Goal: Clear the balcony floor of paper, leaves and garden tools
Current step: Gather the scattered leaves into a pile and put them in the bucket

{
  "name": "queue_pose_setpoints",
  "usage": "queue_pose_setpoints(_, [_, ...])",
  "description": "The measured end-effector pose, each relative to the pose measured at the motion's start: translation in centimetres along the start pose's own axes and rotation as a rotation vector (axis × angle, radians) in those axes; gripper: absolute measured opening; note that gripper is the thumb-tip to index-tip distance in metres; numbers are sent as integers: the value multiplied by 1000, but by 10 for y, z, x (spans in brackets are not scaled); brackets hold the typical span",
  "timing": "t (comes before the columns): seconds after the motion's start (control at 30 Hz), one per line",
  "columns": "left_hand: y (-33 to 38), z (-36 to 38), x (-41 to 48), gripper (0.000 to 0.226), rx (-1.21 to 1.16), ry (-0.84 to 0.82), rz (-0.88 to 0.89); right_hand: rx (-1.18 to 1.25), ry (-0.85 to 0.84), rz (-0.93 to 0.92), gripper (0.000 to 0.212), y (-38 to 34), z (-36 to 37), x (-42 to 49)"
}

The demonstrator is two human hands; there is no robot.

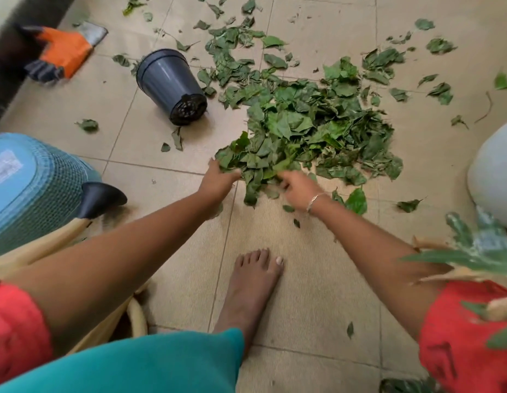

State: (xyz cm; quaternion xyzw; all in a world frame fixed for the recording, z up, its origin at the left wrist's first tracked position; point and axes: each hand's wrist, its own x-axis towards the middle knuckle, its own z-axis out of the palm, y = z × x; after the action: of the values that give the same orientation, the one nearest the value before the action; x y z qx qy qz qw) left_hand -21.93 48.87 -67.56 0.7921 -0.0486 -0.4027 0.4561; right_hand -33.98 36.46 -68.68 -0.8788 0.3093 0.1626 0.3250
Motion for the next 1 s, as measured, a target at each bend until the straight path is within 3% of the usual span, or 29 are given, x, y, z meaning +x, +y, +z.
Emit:
queue_pose_setpoints(0.07, [5, 0, -5, 45, 131, 25, 76, -92, 59, -50, 52, 13, -22, -2])
queue_pose_setpoints(0.1, [3, -4, -5, 39, 210, 61, 93, -170, -9, -97, 52, 19, -32, -9])
queue_pose_setpoints(0.2, [-10, -20, -5, 17, 442, 47, 27, -247, -496, -167, 47, 38, -33, -56])
queue_pose_setpoints(0.3, [-17, -32, -13, 22, 675, -182, -190, -202, -1105, -86, 41, 70, 0, -113])
queue_pose_setpoints(0.37, [-21, -34, -19, 26, 854, -364, -337, -320, -1330, -54, 37, 89, 26, -142])
queue_pose_setpoints(0.4, [-24, -32, -20, 25, 944, -426, -371, -349, -1363, -51, 38, 96, 35, -151])
queue_pose_setpoints(0.47, [-25, -23, -19, 21, 1043, -436, -289, -246, -1230, -56, 43, 100, 35, -147])
queue_pose_setpoints(0.5, [-24, -19, -15, 18, 1043, -378, -147, -135, -1024, -53, 44, 97, 27, -137])
queue_pose_setpoints(0.6, [-8, -9, -2, 17, 851, -135, 325, 130, -163, -52, 47, 89, -10, -95])
queue_pose_setpoints(0.63, [-3, -7, 1, 19, 781, -80, 398, 209, -25, -44, 46, 86, -18, -84])
queue_pose_setpoints(0.7, [0, -5, 3, 17, 683, 17, 443, 242, -66, -58, 44, 80, -21, -74])
queue_pose_setpoints(0.8, [-12, -6, -3, 14, 634, 175, 387, 127, -381, -119, 42, 58, 2, -77])
queue_pose_setpoints(0.83, [-19, -8, -5, 16, 635, 220, 341, 118, -392, -144, 41, 50, 10, -76])
queue_pose_setpoints(0.93, [-39, -14, -6, 19, 568, 273, 141, 122, -216, -208, 43, 24, 27, -61])
queue_pose_setpoints(1.0, [-47, -21, -3, 20, 524, 295, 63, 118, -243, -253, 45, 6, 32, -43])
